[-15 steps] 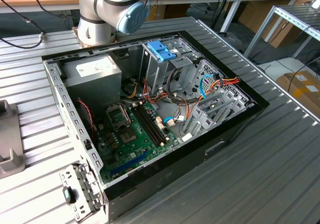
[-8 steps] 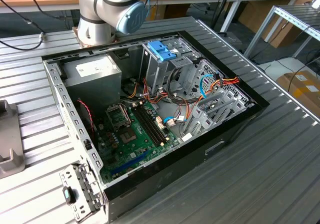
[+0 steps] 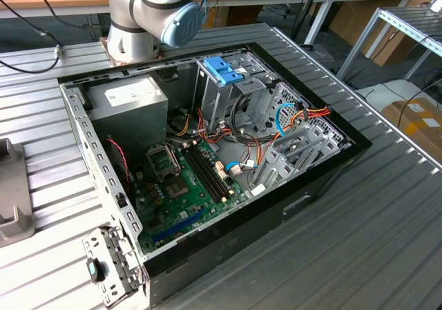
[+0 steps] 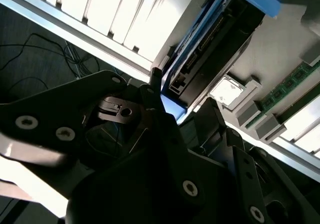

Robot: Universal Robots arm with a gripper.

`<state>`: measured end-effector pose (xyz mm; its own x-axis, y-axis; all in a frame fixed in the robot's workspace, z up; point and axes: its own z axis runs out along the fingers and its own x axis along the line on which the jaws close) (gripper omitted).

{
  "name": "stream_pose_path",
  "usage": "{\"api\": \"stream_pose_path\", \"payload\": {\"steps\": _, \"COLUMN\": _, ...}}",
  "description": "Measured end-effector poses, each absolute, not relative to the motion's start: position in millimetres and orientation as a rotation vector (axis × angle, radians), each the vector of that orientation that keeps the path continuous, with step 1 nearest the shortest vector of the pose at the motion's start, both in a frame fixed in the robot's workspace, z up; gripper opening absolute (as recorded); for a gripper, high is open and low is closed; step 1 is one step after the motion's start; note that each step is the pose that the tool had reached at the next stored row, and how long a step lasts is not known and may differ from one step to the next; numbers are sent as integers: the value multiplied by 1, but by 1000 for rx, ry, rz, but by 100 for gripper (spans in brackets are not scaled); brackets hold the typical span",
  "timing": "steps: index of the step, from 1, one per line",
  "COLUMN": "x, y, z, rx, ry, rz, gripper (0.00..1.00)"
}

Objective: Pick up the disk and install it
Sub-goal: 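Pick up the disk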

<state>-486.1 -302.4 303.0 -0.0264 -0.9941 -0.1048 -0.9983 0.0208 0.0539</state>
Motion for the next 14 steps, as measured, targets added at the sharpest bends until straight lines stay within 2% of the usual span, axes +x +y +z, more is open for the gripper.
{"api": "stream_pose_path", "payload": {"steps": 14, "x": -492, "y": -296, "z": 293, "rx": -2165, "ry": 2217, "rz": 174, "gripper": 54}}
